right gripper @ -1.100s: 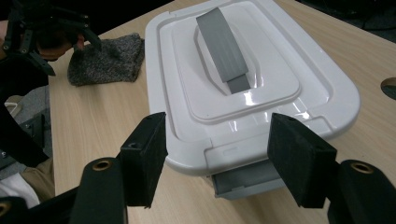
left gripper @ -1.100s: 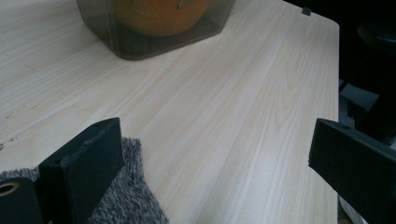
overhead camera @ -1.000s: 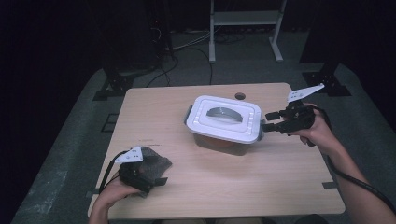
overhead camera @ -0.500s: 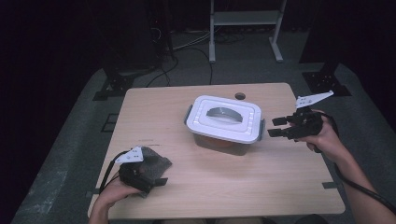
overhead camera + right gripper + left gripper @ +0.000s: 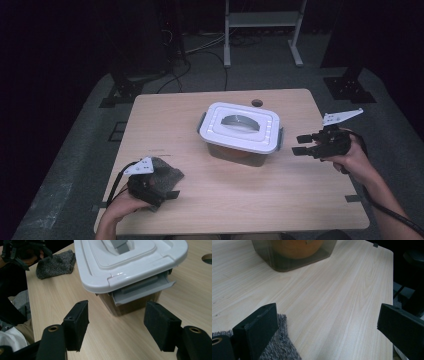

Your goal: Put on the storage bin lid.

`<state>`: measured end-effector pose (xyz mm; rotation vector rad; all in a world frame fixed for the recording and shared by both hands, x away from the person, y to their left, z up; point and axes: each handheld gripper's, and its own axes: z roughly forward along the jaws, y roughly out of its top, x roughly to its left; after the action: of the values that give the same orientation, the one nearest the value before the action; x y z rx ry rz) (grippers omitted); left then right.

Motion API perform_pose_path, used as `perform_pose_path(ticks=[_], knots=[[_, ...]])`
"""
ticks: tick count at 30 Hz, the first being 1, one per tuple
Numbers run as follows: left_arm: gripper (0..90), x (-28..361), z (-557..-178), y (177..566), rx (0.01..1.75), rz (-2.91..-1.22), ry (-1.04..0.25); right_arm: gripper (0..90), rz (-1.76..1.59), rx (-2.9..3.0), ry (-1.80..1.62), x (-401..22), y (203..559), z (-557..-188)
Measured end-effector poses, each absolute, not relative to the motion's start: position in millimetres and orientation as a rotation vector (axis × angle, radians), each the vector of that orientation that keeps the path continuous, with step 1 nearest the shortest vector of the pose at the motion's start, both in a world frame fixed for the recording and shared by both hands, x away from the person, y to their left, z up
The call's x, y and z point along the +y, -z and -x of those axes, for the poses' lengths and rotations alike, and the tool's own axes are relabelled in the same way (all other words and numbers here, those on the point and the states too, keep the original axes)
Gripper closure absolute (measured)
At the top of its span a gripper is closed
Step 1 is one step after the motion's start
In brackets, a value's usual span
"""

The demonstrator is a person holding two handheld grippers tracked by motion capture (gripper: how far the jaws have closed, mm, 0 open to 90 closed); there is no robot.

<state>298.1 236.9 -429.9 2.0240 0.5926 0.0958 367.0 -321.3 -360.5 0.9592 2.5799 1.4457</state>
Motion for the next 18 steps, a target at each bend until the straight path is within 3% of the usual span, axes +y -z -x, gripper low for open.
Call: perform_pose_path(ticks=[18], knots=[[2.6,237.9,-297.8,428.6,0.591,-2.024,-0.098,34.8,-1.045,2.592,-1.450,-335.7,392.6,-353.9]])
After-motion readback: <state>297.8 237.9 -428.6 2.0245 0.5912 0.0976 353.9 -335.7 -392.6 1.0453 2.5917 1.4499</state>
